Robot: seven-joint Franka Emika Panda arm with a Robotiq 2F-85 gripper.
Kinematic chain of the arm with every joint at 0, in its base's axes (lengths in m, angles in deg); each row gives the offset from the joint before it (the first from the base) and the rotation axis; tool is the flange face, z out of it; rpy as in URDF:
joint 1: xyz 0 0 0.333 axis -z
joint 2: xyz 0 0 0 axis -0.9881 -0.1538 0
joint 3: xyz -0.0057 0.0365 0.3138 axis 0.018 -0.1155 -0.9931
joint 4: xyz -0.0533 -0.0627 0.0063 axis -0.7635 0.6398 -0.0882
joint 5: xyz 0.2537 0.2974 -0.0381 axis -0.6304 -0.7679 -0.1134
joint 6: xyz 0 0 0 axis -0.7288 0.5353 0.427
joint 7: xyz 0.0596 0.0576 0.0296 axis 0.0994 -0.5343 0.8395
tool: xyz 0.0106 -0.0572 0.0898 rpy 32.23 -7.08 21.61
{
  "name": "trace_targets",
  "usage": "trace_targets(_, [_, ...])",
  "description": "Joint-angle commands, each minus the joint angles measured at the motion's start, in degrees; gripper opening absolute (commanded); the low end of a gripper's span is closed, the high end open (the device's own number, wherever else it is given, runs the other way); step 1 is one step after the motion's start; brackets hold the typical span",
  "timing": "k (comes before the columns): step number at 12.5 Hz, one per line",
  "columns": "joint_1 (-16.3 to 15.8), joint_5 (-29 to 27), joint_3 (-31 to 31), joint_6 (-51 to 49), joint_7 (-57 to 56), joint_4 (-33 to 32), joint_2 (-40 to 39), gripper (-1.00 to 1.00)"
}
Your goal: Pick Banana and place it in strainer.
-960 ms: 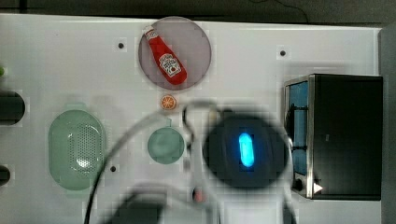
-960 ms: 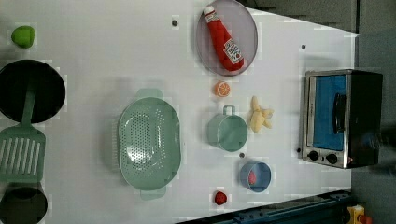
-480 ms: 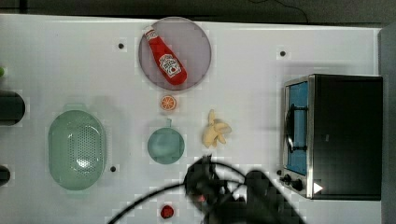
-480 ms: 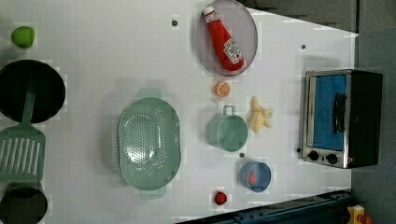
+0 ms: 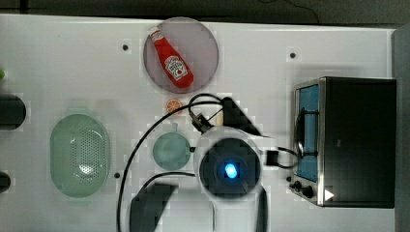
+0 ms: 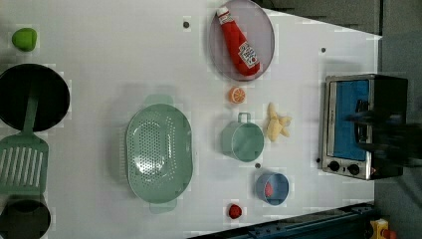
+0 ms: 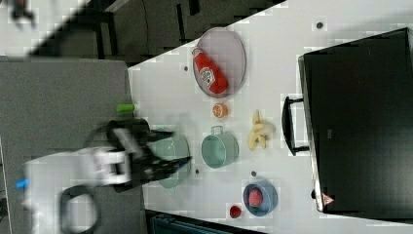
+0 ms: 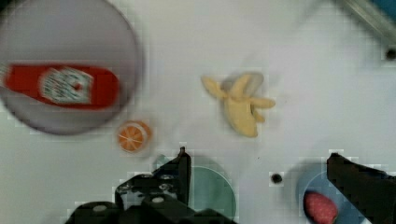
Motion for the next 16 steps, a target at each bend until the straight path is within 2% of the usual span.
trace_targets(1, [-0.05,0.08,1.64,9.74,-0.74,-4.64,-4.30,1.00])
trace_targets(10, [-0.04,-0.05,2.15,33.10,-0.60,-5.87,-30.47,1.00])
trace_targets(16, [-0.08,-0.05,1.05,43.05,-0.42,-6.20,-38.61,1.00])
